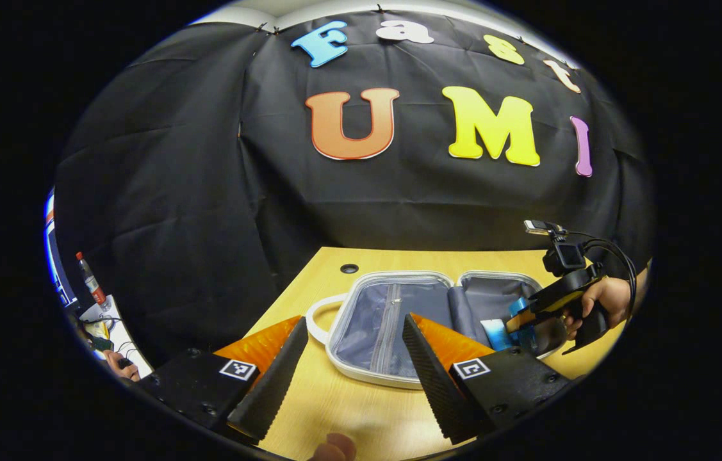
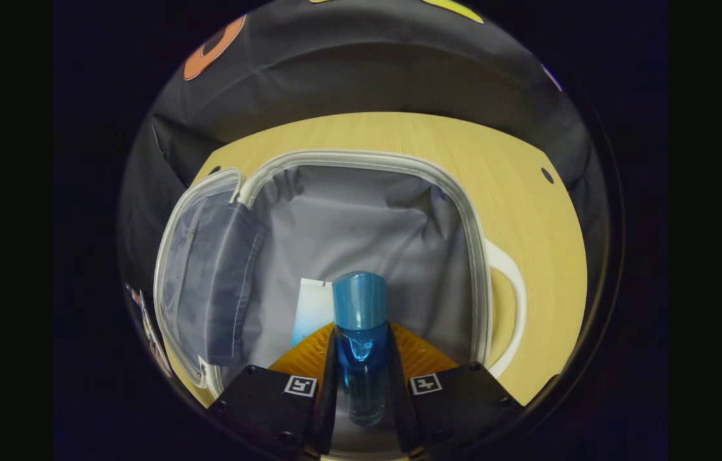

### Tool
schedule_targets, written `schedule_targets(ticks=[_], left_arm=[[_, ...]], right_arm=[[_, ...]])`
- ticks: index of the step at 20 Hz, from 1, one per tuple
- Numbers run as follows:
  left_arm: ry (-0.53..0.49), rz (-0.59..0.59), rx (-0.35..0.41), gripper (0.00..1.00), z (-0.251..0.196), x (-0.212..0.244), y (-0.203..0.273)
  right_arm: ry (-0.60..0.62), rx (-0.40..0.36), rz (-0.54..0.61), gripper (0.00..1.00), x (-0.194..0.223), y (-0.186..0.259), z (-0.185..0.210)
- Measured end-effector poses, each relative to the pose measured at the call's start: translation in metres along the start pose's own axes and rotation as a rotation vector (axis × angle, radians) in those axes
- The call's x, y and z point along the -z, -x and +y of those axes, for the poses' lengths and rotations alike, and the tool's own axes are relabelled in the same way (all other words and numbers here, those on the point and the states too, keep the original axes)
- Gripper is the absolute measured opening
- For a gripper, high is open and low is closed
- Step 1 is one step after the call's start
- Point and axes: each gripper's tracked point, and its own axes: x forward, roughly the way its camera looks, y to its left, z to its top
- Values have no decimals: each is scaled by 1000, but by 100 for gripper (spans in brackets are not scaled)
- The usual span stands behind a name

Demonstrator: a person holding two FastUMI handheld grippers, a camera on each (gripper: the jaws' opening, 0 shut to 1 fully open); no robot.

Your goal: First open the suitcase, pack the skin care products into it, and then close the suitcase.

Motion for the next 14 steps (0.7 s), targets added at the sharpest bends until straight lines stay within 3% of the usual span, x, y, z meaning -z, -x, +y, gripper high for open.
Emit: schedule_targets(ticks=[3,5,6,9,14], left_arm=[[15,16,-8,96,12,1,-8],[26,17,-14,96,25,-2,-17],[47,16,-3,96,30,-4,-25],[138,58,34,96,45,1,-54],[289,170,37,96,82,37,-111]], right_arm=[[-19,2,4,41,1,0,-2],[-35,-19,-12,51,-2,10,1],[-40,-36,-26,63,-3,17,3],[-3,-100,-114,75,-16,53,10],[145,-128,-353,77,-41,153,-19]])
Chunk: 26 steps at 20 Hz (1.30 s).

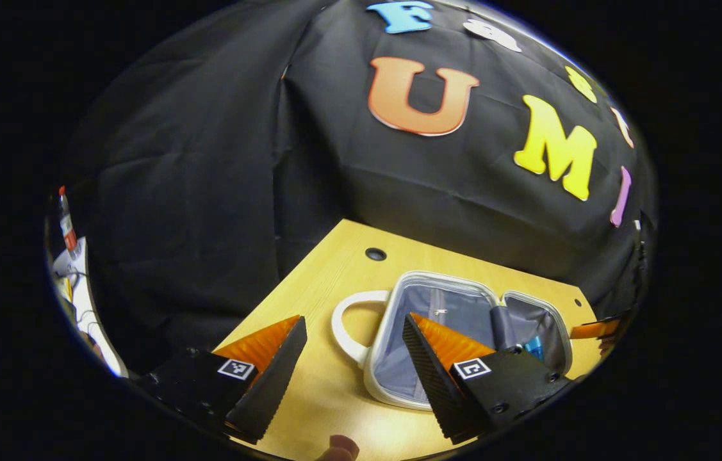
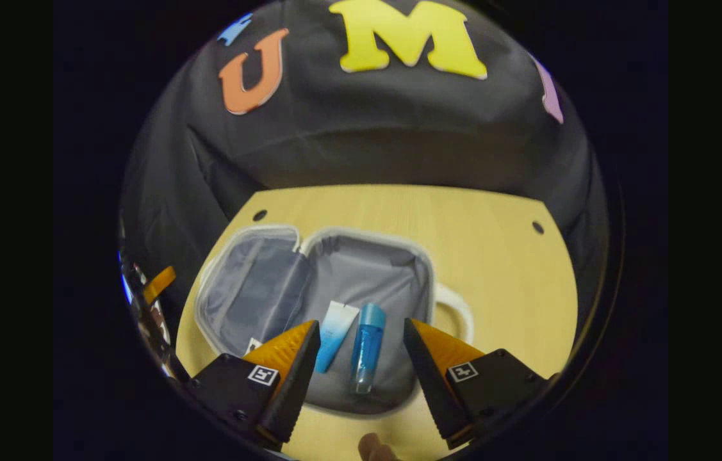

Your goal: First open the suitcase, pack the skin care products into it, and then close the suitcase.

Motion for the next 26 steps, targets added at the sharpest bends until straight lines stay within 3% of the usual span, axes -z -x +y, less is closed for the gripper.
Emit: schedule_targets(ticks=[4,8,12,13,14,16,19,23,26], left_arm=[[88,104,-10,98,27,25,-45],[180,174,87,98,14,39,-74],[248,220,136,92,6,46,-98],[275,233,151,72,4,47,-99],[282,244,149,78,5,50,-102],[227,263,87,68,13,58,-109],[173,250,61,28,9,49,-104],[128,230,30,14,3,32,-93],[65,201,-14,10,-6,14,-78]], right_arm=[[47,18,-134,77,-23,83,-26],[39,80,-184,77,-22,145,-57],[37,159,-226,77,-23,174,-85],[29,176,-230,78,-21,177,-91],[18,185,-233,78,-19,181,-95],[3,203,-245,78,-16,187,-106],[6,225,-266,77,-13,200,-121],[28,231,-305,78,-12,216,-134],[66,223,-332,76,-12,226,-143]])
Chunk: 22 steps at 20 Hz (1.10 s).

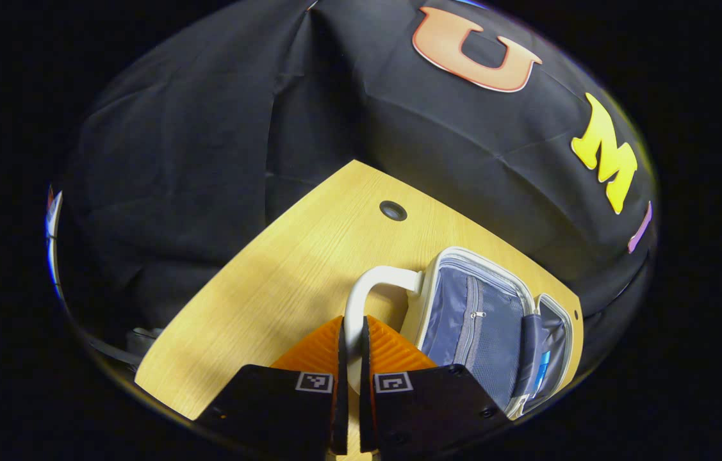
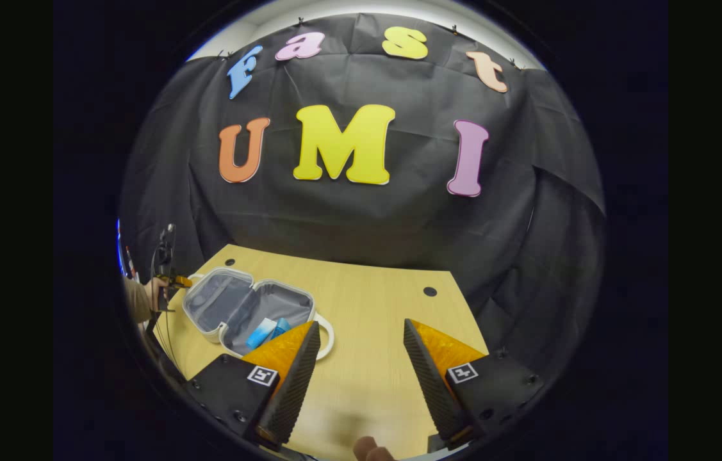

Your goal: First open the suitcase, pack the skin care products into it, and then close the suitcase.

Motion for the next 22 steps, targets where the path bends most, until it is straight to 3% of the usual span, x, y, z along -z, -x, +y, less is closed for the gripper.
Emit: schedule_targets(ticks=[7,14,22], left_arm=[[-120,-121,-63,5,-47,-44,63],[-200,-250,-25,5,-131,-74,137],[-295,-331,5,4,-241,-63,184]], right_arm=[[34,-71,-51,77,-1,16,-21],[15,-147,-88,77,-4,25,-41],[10,-214,-113,76,2,27,-62]])
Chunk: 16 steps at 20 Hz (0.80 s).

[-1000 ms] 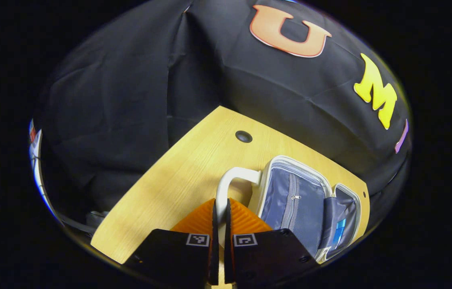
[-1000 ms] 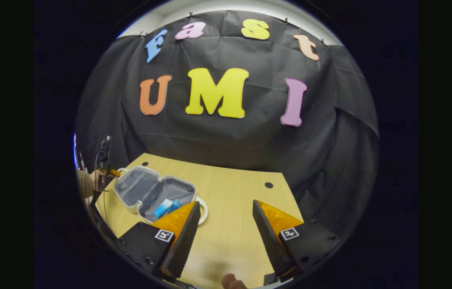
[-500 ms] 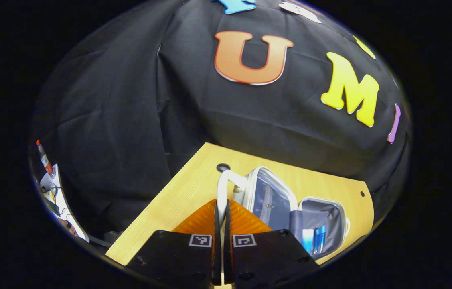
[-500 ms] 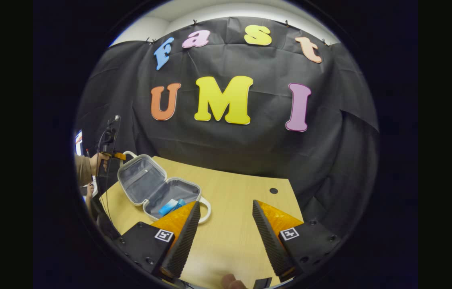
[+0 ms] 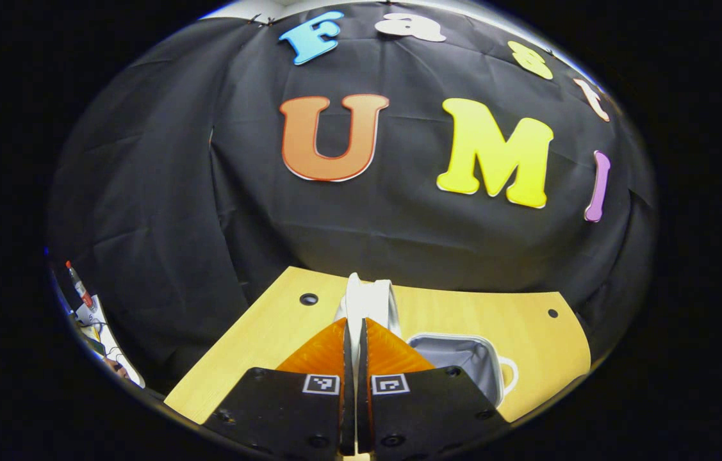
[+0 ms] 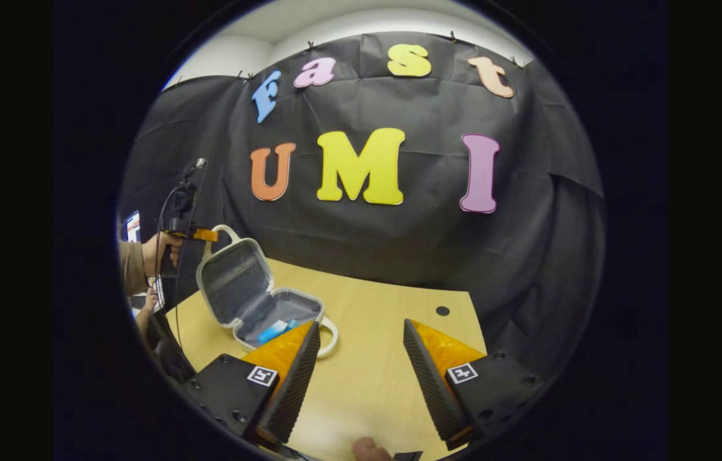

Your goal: First open the suitcase, pack the skin care products into it, and then close the suitcase.

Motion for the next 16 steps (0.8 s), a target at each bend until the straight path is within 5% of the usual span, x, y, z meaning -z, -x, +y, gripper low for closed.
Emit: schedule_targets(ticks=[7,16], left_arm=[[-101,-32,102,4,-116,8,16],[-181,71,240,4,-231,76,6]], right_arm=[[-6,-22,15,78,15,2,-21],[13,7,73,78,42,9,-48]])
